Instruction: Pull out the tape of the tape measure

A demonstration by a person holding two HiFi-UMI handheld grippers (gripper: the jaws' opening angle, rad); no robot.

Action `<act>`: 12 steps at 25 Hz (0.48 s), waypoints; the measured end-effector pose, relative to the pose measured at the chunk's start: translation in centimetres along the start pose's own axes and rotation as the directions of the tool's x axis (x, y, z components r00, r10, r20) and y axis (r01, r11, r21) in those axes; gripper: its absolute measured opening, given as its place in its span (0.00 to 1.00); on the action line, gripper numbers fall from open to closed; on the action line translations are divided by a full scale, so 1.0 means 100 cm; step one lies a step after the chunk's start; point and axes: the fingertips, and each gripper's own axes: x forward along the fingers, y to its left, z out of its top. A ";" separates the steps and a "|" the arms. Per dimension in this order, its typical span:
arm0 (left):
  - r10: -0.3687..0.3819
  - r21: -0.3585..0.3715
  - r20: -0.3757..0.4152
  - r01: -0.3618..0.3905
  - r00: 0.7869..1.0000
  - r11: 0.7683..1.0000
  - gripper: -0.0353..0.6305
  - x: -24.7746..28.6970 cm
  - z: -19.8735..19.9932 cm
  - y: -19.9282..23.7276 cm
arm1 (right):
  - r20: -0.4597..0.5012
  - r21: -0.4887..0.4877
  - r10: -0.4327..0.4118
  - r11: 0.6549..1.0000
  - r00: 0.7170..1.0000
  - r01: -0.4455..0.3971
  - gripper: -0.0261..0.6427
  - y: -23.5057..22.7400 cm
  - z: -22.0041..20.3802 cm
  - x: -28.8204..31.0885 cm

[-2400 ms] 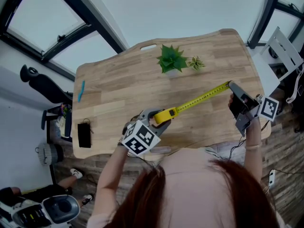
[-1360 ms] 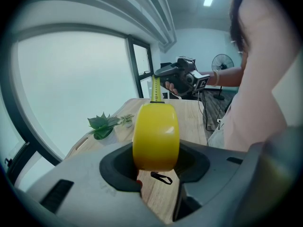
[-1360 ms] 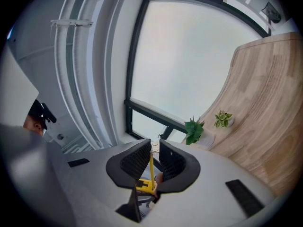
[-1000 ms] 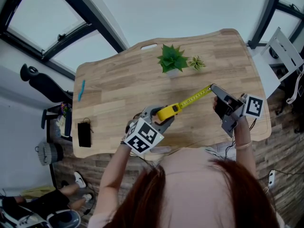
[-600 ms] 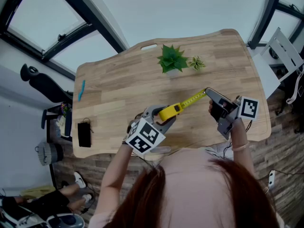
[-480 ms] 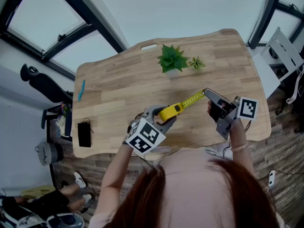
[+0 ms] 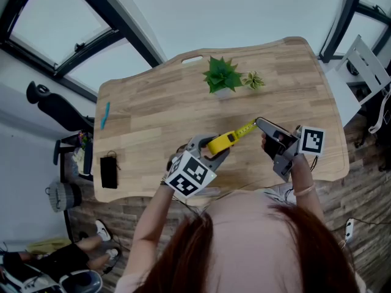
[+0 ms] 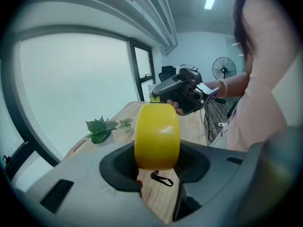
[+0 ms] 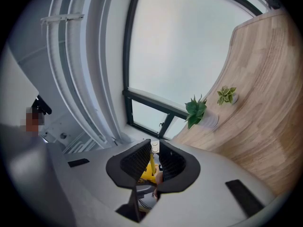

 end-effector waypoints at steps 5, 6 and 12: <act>-0.002 -0.002 0.004 0.002 1.000 1.000 0.30 0.003 0.002 0.000 | -0.021 0.008 -0.003 1.000 1.000 0.004 0.11 -0.003 -0.008 0.004; -0.003 -0.001 0.005 0.003 1.000 1.000 0.30 0.003 0.002 0.000 | -0.024 0.009 -0.004 1.000 1.000 0.004 0.11 -0.004 -0.009 0.005; -0.002 -0.003 0.016 0.003 1.000 1.000 0.30 0.006 0.007 0.001 | -0.056 0.014 -0.006 1.000 0.998 0.006 0.11 -0.005 -0.016 0.011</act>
